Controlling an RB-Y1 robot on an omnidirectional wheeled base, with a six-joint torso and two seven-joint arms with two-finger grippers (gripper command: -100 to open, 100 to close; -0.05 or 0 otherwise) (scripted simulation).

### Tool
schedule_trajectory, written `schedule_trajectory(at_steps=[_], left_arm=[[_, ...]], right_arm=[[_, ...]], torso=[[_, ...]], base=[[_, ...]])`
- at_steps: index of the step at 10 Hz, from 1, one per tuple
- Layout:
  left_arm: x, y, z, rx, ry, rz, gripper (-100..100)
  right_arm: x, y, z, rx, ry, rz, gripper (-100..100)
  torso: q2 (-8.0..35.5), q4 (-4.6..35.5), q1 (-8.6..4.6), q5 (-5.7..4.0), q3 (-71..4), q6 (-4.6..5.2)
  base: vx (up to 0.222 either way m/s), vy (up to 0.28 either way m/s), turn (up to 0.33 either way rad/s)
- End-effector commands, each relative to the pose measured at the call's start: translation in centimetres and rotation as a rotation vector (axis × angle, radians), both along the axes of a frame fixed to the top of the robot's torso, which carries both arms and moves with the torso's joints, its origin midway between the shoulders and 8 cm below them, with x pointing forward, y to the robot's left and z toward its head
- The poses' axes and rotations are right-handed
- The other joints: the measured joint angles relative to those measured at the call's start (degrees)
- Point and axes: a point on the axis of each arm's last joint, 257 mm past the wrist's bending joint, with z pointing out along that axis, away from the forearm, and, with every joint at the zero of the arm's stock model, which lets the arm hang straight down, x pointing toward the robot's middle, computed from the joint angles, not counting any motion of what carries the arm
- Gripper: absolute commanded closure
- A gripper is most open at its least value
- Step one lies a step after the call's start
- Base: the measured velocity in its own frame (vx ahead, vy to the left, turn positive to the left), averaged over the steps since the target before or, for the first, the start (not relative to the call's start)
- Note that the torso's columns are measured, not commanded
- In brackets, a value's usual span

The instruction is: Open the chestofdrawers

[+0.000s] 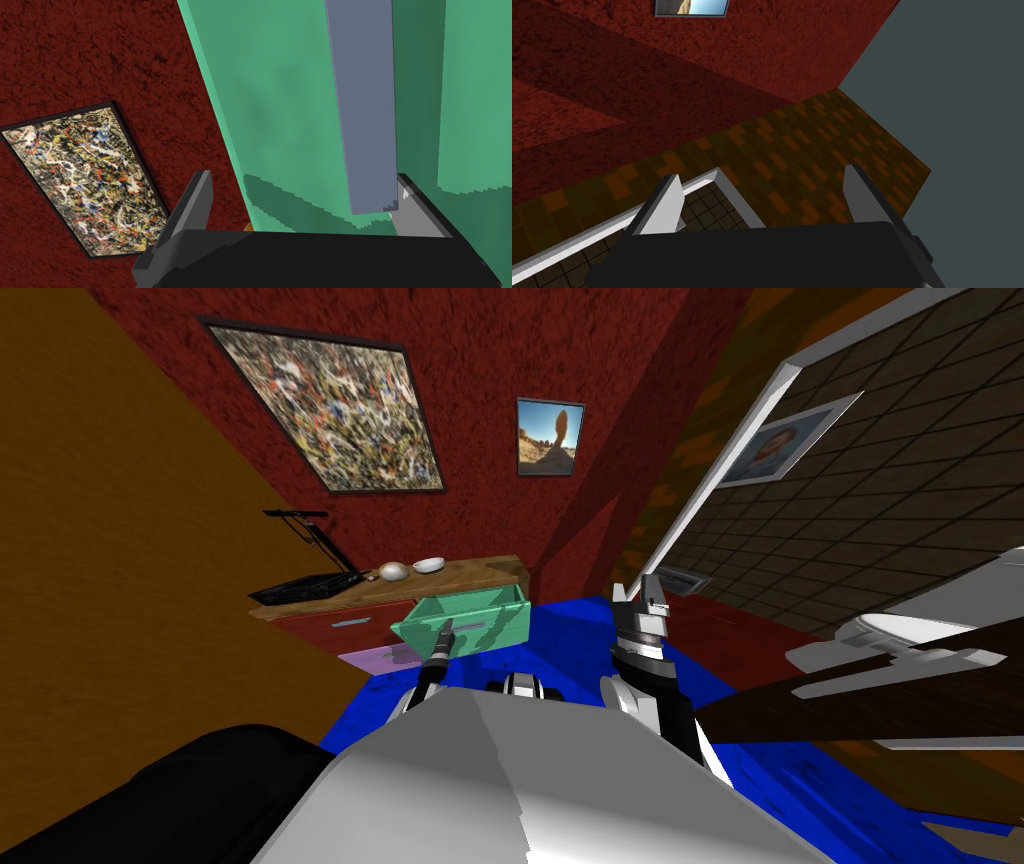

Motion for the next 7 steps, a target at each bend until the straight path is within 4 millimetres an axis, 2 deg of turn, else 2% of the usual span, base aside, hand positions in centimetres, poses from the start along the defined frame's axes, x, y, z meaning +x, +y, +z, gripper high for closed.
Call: schedule_trajectory(at_steps=[1, 2, 3, 7], left_arm=[[0.2, 0.5, 1.4, -0.002, 0.002, 0.003, -100], [-0.1, 0.5, 0.6, -0.005, 0.013, 0.004, -100], [-0.1, 0.5, 0.5, -0.007, 0.018, 0.006, 0], [-0.2, 0.5, 0.1, -0.010, 0.027, 0.008, 0]], right_arm=[[0.0, 0.0, 0.0, 0.000, 0.000, 0.000, 0], [0.0, 0.0, 0.0, 0.000, 0.000, 0.000, 0], [0.0, 0.0, 0.0, 0.000, 0.000, 0.000, 0], [0.0, 0.0, 0.0, 0.000, 0.000, 0.000, 0]], torso=[[0.1, 0.1, -0.08, -0.12, 0.0, -0.02], [0.2, 0.2, -0.17, -0.23, 0.1, -0.03], [0.2, 0.2, -0.15, -0.16, 0.1, -0.02], [0.0, 0.0, -0.04, -0.05, 0.0, 0.00]], base=[[-0.012, -0.021, -0.014], [0.000, 0.000, 0.000], [0.000, 0.000, 0.000], [0.000, 0.000, 0.000]])
